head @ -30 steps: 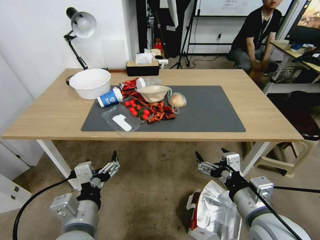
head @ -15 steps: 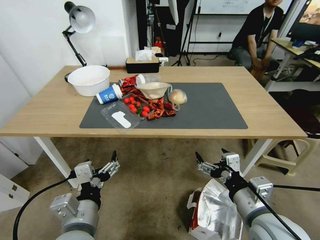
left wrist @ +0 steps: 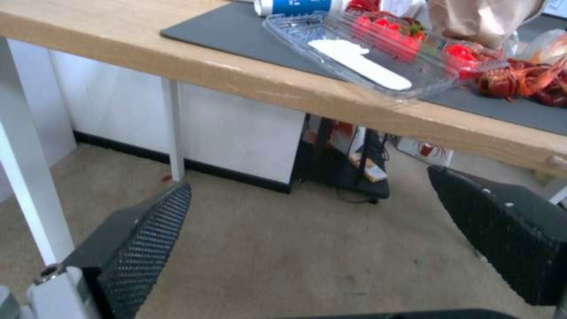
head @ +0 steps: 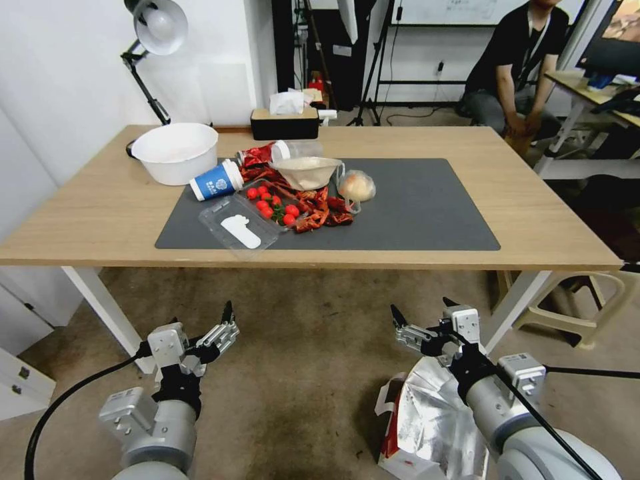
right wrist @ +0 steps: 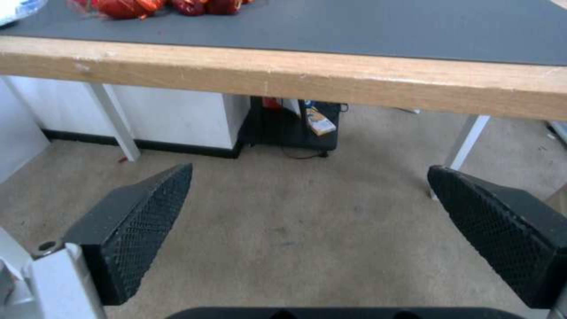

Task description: Pick up the food delivery bag from the floor and place it on the table.

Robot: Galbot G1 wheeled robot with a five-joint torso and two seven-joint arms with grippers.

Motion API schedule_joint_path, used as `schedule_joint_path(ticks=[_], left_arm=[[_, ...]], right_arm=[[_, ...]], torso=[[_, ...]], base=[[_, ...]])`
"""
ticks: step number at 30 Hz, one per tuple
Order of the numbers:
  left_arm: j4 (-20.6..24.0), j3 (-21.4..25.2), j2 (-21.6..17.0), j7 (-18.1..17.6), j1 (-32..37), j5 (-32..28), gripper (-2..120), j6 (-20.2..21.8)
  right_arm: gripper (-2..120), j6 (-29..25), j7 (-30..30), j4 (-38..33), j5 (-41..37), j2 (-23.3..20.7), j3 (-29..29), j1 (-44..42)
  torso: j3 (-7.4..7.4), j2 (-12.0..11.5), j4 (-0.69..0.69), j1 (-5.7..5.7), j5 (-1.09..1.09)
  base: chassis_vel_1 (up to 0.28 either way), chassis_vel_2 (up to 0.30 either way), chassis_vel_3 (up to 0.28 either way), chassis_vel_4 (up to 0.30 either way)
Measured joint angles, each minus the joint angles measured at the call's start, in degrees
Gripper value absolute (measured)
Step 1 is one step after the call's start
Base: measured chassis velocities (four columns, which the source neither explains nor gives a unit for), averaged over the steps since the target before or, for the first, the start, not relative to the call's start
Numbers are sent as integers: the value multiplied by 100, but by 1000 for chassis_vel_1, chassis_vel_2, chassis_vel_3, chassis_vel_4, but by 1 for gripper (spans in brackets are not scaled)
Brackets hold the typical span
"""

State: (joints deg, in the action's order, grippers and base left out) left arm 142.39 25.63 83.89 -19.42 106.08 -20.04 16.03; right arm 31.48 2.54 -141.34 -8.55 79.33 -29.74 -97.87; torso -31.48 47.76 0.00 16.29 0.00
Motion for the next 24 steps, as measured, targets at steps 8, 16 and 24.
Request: schedule_joint_path(ticks=[8,16,24], left_arm=[[19,3,3,0,22,7,100,-4],[30,-9,19,0,53,31,100,-26],[30,-31,27,1,67,71,100,-39]], right_arm=[[100,3,0,-16,2,-5,-2,-22],[100,3,0,-28,13,-5,2,-56],[100,4,8,-29,45,-2,16,-81]], torso=[[98,-173,0,-76,0],[209,-362,0,-153,0],[329,-560,0,-231,0]], base=[[0,0,0,0],[0,0,0,0],[0,0,0,0]])
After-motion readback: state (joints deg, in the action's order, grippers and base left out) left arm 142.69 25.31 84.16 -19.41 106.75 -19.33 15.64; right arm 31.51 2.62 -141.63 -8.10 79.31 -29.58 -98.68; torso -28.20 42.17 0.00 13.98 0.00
